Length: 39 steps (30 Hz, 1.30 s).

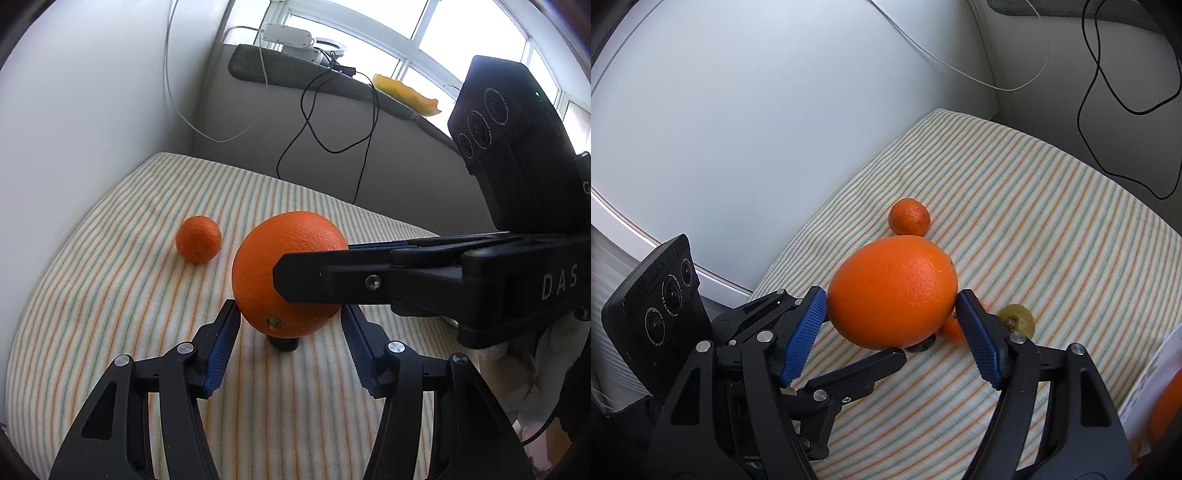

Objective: Organize fruits
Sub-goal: 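Close the right tool's fingers around the large orange and lift it, then carry the held orange onto the plate beside the other orange and release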

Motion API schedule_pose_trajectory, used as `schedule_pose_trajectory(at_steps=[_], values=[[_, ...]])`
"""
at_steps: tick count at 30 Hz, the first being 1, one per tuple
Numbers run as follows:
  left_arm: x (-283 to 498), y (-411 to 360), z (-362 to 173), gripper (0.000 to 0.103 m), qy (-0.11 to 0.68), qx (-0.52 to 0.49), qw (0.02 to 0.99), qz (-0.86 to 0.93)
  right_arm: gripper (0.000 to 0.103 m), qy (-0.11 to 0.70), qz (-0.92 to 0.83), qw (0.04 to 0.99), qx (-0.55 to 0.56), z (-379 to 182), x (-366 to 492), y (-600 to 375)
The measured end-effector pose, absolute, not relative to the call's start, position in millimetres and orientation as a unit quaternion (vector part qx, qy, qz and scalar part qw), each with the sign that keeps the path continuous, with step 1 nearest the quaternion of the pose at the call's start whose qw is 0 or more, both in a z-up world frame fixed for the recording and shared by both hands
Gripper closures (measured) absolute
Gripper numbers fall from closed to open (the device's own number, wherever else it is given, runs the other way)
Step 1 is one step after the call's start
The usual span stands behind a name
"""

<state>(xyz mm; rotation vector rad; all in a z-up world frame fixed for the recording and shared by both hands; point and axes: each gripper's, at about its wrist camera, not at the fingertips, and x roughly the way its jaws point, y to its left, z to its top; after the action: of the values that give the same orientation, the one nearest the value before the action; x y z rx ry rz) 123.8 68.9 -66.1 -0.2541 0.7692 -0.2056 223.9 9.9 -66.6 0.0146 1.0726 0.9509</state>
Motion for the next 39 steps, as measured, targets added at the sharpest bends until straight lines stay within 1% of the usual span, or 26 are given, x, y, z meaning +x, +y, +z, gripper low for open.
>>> schedule_pose_trajectory(at_steps=[10,20,29,39], values=[[145,13,-58,0.047,0.371,-0.109,0.911,-0.142,0.027,0.485,0.403,0.776,0.012,-53,229,-53],[161,-40,-60,0.047,0.377,-0.102,0.903,-0.181,0.027,0.490,0.365,0.791,0.026,-53,233,-112],[165,-73,-64,0.047,0.381,-0.092,0.898,-0.199,0.027,0.497,0.347,0.794,0.029,-54,235,-155],[173,-90,-65,0.047,0.390,-0.093,0.892,-0.208,0.027,0.503,0.337,0.795,0.036,-55,239,-173]])
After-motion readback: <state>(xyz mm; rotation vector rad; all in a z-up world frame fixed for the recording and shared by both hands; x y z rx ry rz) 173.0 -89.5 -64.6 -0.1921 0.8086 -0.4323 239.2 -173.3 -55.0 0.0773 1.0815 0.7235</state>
